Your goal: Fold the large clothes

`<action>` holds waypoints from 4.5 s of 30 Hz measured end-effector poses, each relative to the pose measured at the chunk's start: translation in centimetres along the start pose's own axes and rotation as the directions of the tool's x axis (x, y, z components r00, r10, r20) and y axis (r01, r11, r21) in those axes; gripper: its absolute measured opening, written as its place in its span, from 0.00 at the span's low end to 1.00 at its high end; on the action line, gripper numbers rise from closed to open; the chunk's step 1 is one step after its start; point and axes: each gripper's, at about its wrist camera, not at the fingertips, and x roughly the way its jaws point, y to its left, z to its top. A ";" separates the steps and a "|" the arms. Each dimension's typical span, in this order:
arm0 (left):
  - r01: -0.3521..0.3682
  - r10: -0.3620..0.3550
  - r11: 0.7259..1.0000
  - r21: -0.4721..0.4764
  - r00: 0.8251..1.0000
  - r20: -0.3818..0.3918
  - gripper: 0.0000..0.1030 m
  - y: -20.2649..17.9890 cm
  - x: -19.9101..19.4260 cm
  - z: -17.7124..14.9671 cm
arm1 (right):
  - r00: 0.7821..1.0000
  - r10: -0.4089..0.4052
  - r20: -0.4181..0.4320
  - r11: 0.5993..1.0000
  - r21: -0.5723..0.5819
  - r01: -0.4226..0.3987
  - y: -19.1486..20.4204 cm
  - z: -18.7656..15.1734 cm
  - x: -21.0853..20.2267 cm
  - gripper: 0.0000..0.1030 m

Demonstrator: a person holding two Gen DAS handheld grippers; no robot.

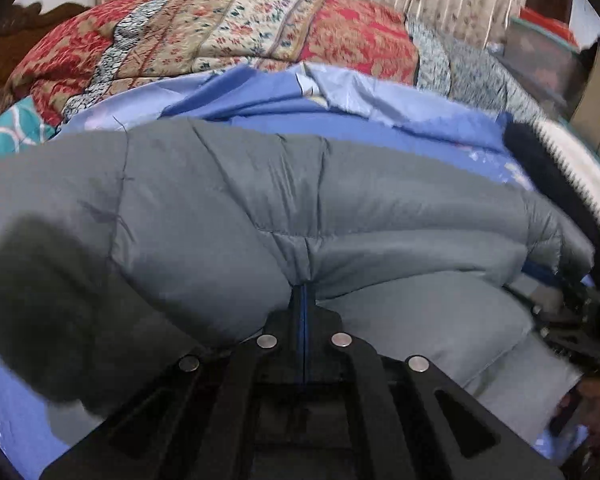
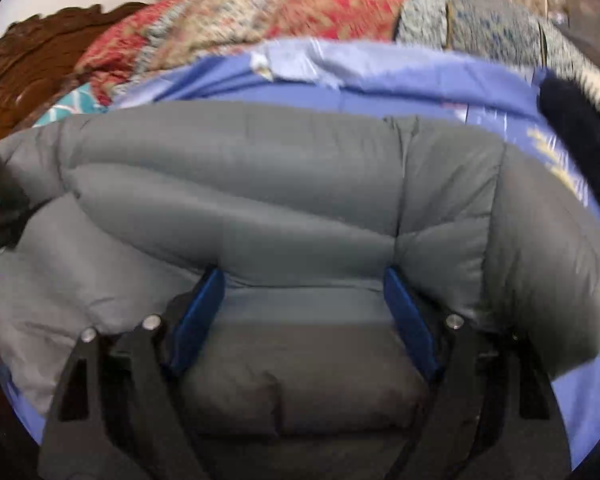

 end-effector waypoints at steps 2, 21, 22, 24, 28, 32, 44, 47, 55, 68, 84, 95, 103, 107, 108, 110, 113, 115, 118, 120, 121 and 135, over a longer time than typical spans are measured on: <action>-0.021 0.021 1.000 -0.001 1.000 -0.017 0.23 -0.2 1.4 -0.1 | 1.000 -0.007 -0.025 1.000 -0.001 0.007 0.0 0.2 0.7 0.76; 0.015 -0.003 0.974 -0.226 0.999 0.050 0.24 8.7 -7.8 2.9 | 0.977 0.210 0.033 0.968 -0.144 -0.203 11.1 -2.2 -7.0 0.76; -0.038 0.037 0.972 -0.233 0.999 -0.010 0.24 9.2 -5.8 2.5 | 0.981 0.190 -0.031 0.972 -0.133 -0.193 11.5 -2.9 -5.0 0.76; -0.119 0.089 0.967 -0.223 0.986 -0.140 0.24 10.1 -1.4 1.1 | 0.982 0.162 -0.098 0.977 -0.123 -0.173 11.2 -4.2 -2.3 0.76; -0.156 0.134 0.977 -0.149 0.980 -0.147 0.24 9.1 -0.5 -0.3 | 0.977 0.177 -0.122 0.974 -0.119 -0.191 11.0 -4.2 -2.1 0.77; -0.108 0.090 0.983 -0.150 0.988 -0.128 0.24 9.4 -4.0 0.6 | 0.938 0.342 -0.065 0.940 0.016 -0.341 7.7 -3.2 -7.3 0.77; 0.102 -0.151 0.948 -0.303 0.978 -0.145 0.86 14.1 -4.5 1.0 | 0.972 0.208 0.105 0.814 0.533 -0.232 -11.0 -4.6 -12.7 0.94; 0.096 -0.150 0.963 -0.254 0.967 -0.204 0.88 12.5 -1.7 -0.4 | 0.963 0.267 0.042 0.769 0.592 -0.240 -11.1 -5.2 -8.6 0.94; 0.169 -0.242 0.931 -0.322 0.949 -0.201 0.98 11.9 1.1 -1.7 | 0.934 0.357 -0.030 0.780 0.560 -0.280 -8.3 -3.8 -3.4 0.63; 0.389 -0.314 0.836 -0.387 0.918 0.243 0.34 17.1 -12.8 -0.2 | 0.818 0.556 0.144 0.824 0.033 -0.566 12.0 11.3 -15.4 0.19; -0.240 0.272 0.734 -0.635 0.961 -0.049 0.42 33.7 -9.1 -8.0 | 0.993 0.056 -0.106 0.995 0.092 -0.047 35.3 22.0 13.5 0.76; -0.205 0.354 0.739 -0.641 0.929 0.111 0.51 31.6 -17.5 -9.3 | 0.920 0.385 -0.069 0.898 -0.205 -0.390 42.5 14.3 7.6 0.74; -0.220 0.361 0.749 -0.625 0.926 0.107 0.51 29.6 -21.2 -12.0 | 0.899 0.289 -0.330 0.914 -0.184 -0.361 45.9 9.2 13.5 0.75; -0.224 0.361 0.779 -0.586 0.924 0.127 0.51 26.5 -22.8 -11.5 | 0.872 0.423 -0.245 0.881 -0.116 -0.459 42.7 10.0 6.7 0.75; -0.238 0.368 0.784 -0.573 0.922 0.120 0.51 25.7 -23.1 -11.4 | 0.879 0.424 -0.218 0.879 -0.136 -0.458 41.6 9.7 4.3 0.76; -0.261 0.377 0.796 -0.546 0.919 0.111 0.55 23.7 -23.3 -10.9 | 0.891 0.409 -0.195 0.878 -0.180 -0.443 39.5 8.6 0.5 0.77; -0.316 0.409 0.794 -0.520 0.910 0.071 0.61 20.7 -23.6 -10.3 | 0.913 0.379 -0.154 0.884 -0.232 -0.406 35.8 6.0 -4.7 0.79; -0.374 0.449 0.787 -0.491 0.893 0.040 0.64 18.3 -23.9 -10.1 | 0.923 0.363 -0.125 0.892 -0.239 -0.383 33.1 3.9 -7.6 0.83; -0.382 0.453 0.782 -0.492 0.891 0.029 0.74 15.6 -24.8 -10.3 | 0.930 0.354 -0.102 0.907 -0.206 -0.368 28.9 0.8 -11.0 0.85; -0.383 0.456 0.775 -0.503 0.889 0.026 0.80 14.3 -25.3 -10.6 | 0.929 0.357 -0.100 0.916 -0.159 -0.369 25.8 -1.3 -13.0 0.85; -0.392 0.465 0.770 -0.503 0.885 0.022 0.83 13.4 -25.6 -10.7 | 0.928 0.360 -0.100 0.918 -0.136 -0.371 24.6 -2.2 -13.7 0.85; -0.516 0.542 0.786 -0.341 0.840 -0.022 0.99 4.5 -25.7 -10.0 | 0.867 0.487 -0.103 0.872 -0.008 -0.490 18.8 -8.4 -17.4 0.86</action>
